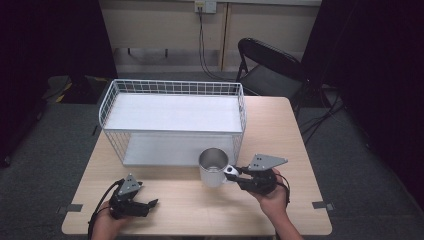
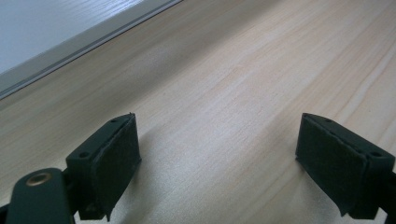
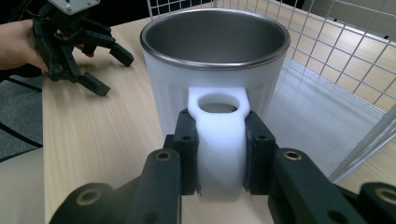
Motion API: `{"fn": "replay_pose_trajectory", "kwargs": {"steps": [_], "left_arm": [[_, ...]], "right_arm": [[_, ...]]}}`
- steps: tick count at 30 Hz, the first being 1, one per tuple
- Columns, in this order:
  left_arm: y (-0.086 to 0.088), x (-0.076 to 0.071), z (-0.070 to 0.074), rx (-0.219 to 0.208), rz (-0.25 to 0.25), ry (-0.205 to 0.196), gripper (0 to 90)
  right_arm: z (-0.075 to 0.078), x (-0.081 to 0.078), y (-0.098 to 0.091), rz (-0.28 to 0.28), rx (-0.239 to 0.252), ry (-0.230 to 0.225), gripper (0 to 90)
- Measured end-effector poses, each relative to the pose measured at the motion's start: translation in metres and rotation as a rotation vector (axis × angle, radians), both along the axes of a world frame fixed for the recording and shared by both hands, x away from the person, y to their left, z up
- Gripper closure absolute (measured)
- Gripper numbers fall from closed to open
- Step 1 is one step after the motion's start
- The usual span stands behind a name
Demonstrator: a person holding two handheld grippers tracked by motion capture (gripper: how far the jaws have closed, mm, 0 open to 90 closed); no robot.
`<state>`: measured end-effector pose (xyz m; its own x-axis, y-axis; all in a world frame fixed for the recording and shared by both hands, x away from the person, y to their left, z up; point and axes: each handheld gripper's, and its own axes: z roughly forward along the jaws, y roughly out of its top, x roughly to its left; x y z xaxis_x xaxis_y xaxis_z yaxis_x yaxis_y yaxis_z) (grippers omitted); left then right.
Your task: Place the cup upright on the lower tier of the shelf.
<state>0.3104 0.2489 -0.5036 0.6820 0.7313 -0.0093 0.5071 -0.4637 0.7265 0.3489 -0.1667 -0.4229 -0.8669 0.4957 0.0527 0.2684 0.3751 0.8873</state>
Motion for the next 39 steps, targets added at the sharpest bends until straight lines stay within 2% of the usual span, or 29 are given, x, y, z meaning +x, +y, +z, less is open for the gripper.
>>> {"fn": "replay_pose_trajectory", "kwargs": {"steps": [39], "left_arm": [[0.000,0.000,0.000,0.000,0.000,0.000,12.8]], "right_arm": [[0.005,0.020,0.030,-0.035,0.021,-0.018,71.6]]}}
